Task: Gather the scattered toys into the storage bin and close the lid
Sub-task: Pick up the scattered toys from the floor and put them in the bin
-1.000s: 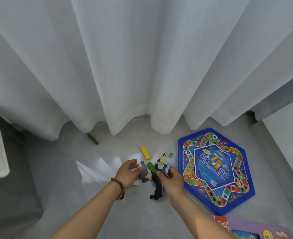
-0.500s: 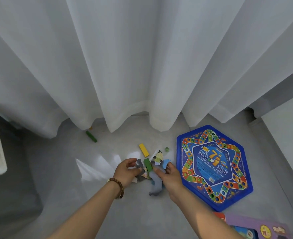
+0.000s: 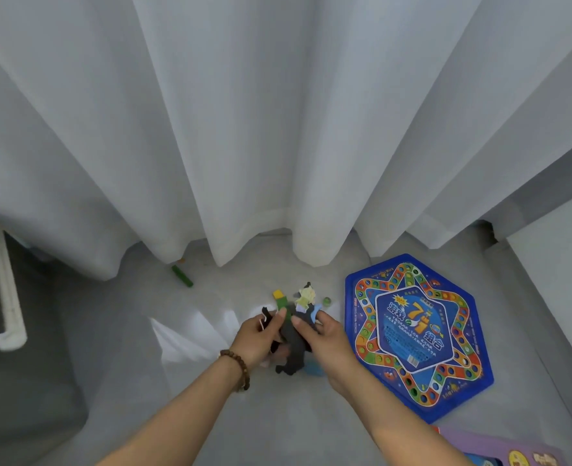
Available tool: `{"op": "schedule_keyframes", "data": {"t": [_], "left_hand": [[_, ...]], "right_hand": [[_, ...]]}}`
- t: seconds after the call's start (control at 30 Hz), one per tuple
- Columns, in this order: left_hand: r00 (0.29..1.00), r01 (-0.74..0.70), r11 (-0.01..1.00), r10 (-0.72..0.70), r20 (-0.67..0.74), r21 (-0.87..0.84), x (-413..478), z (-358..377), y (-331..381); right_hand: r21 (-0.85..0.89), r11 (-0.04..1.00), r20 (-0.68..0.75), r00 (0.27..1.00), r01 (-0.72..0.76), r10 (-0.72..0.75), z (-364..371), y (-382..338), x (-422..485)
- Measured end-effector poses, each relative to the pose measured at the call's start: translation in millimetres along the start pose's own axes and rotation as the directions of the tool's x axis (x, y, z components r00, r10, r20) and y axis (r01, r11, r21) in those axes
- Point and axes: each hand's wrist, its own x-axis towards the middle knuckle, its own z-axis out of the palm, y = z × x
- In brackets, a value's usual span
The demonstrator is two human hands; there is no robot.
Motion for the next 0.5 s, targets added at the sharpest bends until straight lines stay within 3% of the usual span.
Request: {"op": "schedule_keyframes", "data": {"t": [0.1, 0.23, 0.37, 0.5], "left_hand": [[0.997, -0.025, 0.982, 0.037, 0.066, -0.185, -20, -14, 42], [0.985, -0.123, 0.965, 0.146, 0.088, -0.231, -72, -58, 105], [0.966, -0.258, 0.929, 0.25, -0.063, -0.266, -138, -129, 145], [0.926, -0.347, 0.896, 0.281, -0.251, -0.278, -206, -218, 155]], "right_hand": [[0.016, 0.997, 0.037, 0.996, 0.078, -0.079, 11, -45, -11], [-0.006, 0.973, 0.093, 0.969, 0.23, -0.228, 49, -114, -38], [-0.056, 0.948, 0.223, 0.929, 0.314, -0.295, 126, -180, -70], [-0.053, 0.954, 0.396, 0.883, 0.294, -0.25, 226, -217, -108]]}}
